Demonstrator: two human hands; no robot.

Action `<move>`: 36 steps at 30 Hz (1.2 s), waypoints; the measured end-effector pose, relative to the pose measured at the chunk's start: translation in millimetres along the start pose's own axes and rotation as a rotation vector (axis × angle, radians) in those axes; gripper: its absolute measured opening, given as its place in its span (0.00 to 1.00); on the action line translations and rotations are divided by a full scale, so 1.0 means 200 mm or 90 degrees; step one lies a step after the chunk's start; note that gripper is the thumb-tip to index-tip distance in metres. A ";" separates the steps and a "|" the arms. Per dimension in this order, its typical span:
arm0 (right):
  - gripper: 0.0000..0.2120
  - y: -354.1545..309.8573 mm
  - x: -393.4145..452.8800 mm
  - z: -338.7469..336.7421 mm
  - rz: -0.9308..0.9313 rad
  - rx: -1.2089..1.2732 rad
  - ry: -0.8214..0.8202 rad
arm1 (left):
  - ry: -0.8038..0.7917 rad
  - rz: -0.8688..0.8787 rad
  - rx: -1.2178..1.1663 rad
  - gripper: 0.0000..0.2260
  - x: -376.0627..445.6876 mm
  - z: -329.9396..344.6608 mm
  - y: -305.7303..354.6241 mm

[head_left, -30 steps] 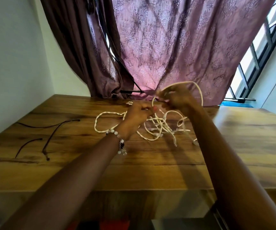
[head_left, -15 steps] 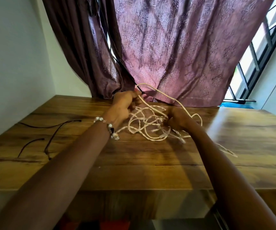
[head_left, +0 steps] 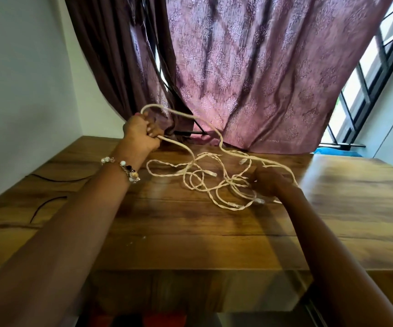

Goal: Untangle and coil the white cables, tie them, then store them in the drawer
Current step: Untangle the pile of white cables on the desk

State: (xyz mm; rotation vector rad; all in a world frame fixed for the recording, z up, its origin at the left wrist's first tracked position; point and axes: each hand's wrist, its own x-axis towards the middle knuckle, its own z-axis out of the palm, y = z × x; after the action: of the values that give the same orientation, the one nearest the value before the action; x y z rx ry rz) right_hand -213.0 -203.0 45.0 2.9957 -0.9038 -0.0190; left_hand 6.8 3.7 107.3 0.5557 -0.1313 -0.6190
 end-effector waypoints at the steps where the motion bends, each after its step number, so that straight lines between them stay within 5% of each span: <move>1: 0.14 0.00 0.00 -0.01 -0.008 -0.014 -0.003 | 0.016 0.001 0.002 0.15 0.00 -0.01 -0.01; 7: 0.22 0.17 -0.08 -0.15 0.110 -0.199 -0.035 | 0.056 -0.003 -0.029 0.15 0.05 -0.13 0.02; 9: 0.18 0.20 -0.13 -0.18 0.206 -0.243 -0.021 | 0.044 0.003 -0.025 0.15 0.06 -0.14 0.02; 11: 0.12 0.25 -0.12 -0.18 0.173 -0.272 0.006 | 0.016 0.007 -0.026 0.15 0.05 -0.12 -0.01; 15: 0.11 0.22 -0.12 -0.23 0.201 -0.192 0.062 | -0.050 0.005 -0.010 0.14 -0.01 -0.05 -0.12; 20: 0.32 0.20 -0.05 -0.18 0.052 0.035 0.072 | -0.094 -0.016 0.080 0.11 -0.06 0.01 -0.24; 25: 0.29 0.20 -0.02 0.00 0.127 0.105 -0.007 | -0.153 -0.026 0.041 0.13 -0.11 0.03 -0.23; 28: 0.18 0.24 0.01 0.04 0.157 0.225 0.115 | -0.217 -0.037 0.083 0.09 -0.11 0.03 -0.19; 32: 0.09 0.14 0.01 -0.11 0.072 0.389 0.468 | -0.241 -0.027 0.138 0.07 -0.13 0.08 -0.19; 36: 0.13 -0.02 0.02 -0.32 -0.151 0.768 0.477 | -0.228 0.006 0.087 0.10 -0.15 0.15 -0.23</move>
State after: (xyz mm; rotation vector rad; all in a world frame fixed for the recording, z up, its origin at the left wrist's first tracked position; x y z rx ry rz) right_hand -205.3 -201.4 108.7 3.3624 -0.5084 2.1464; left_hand -50.2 -22.7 109.6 0.5720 -0.5164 -0.7002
